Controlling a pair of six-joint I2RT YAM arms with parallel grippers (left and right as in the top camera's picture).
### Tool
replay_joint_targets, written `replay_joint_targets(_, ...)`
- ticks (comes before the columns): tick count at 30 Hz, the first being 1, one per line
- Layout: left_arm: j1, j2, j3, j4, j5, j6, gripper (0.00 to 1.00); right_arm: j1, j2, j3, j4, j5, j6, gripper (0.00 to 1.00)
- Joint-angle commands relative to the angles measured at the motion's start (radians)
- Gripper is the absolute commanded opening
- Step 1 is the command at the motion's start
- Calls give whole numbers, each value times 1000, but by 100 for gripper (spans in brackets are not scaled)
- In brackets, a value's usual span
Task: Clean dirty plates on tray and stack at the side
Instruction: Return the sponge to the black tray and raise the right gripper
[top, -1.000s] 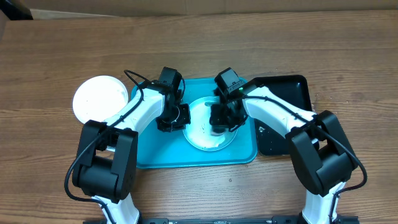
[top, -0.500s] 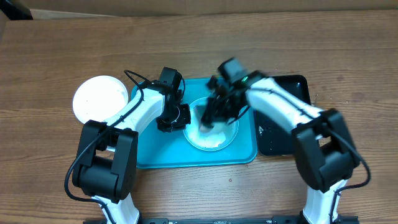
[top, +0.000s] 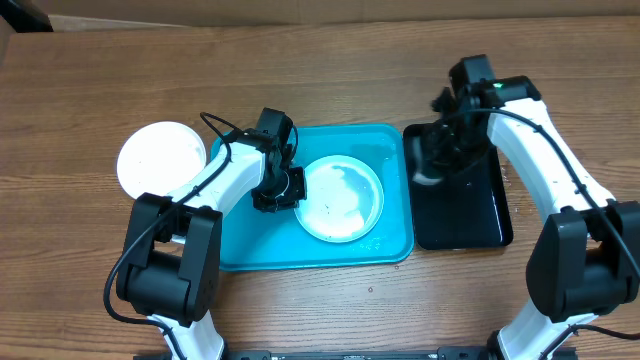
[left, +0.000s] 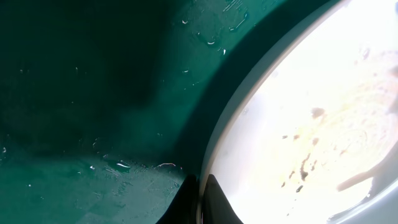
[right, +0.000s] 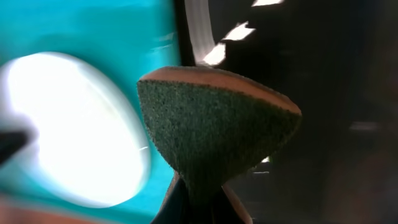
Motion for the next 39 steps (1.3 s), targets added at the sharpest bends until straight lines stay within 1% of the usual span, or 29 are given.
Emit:
replay_joint_targets(1,-8,6,-4,3,-36,-6,4,-6,-13,-47,18,229,-9,4)
replay_joint_targets(4,-8,6,-4,4,-36,-6,4,-7,-13,-114,79,336,24,4)
replay_joint_targets(6,-8,6,-4,4,-36,-6,4,-7,-13,-159,133,374,42,4)
replay_joint_targets(13,-8,6,-4,7,-40,-6,4,-7,-11,-251,277,373,41,4)
replay_joint_targets(22,-8,6,-4,8,-40,-6,4,-7,-11,-251,303,419,40,5)
replay_joint_targets(23,-8,6,-4,8,-40,-6,4,-7,-11,-251,302,418,40,6)
replay_joint_targets(24,-8,6,-4,8,-40,-6,4,-7,-11,-251,302,418,40,19)
replay_joint_targets(25,-8,6,-4,8,-40,-6,4,-7,-11,-251,303,418,40,35)
replay_joint_targets(27,-8,6,-4,8,-40,-6,4,-7,-11,-243,304,418,40,59)
replay_joint_targets(28,-8,6,-4,7,-40,-6,5,-7,-11,-229,298,418,40,64)
replay_joint_targets(30,-8,6,-4,7,-40,-6,6,-7,-11,-184,264,417,41,64)
replay_joint_targets(32,-8,6,-4,7,-48,-6,10,-9,-12,-113,211,417,42,65)
replay_joint_targets(33,-8,6,-4,7,-59,-6,13,-13,-12,-76,186,417,42,66)
replay_joint_targets(35,-8,6,-5,7,-87,-6,22,-32,-12,3,138,417,42,71)
replay_joint_targets(39,-8,6,-5,7,-101,-7,22,-106,-12,114,89,395,46,75)
